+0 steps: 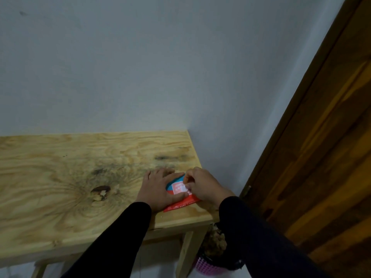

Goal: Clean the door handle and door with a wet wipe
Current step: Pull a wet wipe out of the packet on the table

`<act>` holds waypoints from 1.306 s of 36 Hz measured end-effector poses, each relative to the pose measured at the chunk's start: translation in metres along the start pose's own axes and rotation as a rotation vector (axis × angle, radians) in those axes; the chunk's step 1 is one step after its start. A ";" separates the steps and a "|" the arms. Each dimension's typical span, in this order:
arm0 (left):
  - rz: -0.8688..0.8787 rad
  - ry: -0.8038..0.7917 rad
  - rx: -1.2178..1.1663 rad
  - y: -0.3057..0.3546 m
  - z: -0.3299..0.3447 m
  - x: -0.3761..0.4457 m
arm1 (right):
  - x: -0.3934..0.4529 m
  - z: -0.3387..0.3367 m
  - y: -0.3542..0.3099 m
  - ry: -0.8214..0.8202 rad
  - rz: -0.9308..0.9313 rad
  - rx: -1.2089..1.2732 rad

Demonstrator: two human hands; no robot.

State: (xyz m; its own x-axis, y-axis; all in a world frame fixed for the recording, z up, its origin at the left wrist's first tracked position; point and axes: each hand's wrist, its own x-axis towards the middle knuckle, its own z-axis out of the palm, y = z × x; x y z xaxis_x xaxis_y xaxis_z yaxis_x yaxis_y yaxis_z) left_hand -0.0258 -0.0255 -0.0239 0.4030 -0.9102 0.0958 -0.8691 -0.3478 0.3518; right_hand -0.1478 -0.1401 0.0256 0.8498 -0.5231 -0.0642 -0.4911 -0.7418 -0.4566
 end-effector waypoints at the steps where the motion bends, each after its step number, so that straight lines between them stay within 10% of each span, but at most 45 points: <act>1: -0.002 -0.003 -0.002 0.000 0.000 0.000 | 0.000 0.001 0.000 0.003 -0.004 -0.011; 47: -0.017 -0.023 -0.006 0.003 -0.001 0.000 | -0.001 0.003 -0.004 -0.046 -0.078 -0.225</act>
State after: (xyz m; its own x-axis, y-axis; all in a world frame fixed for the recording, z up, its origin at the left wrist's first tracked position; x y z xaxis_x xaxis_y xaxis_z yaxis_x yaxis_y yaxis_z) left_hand -0.0277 -0.0264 -0.0216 0.4107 -0.9092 0.0681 -0.8604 -0.3617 0.3590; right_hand -0.1463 -0.1354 0.0251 0.8924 -0.4443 -0.0793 -0.4491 -0.8569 -0.2530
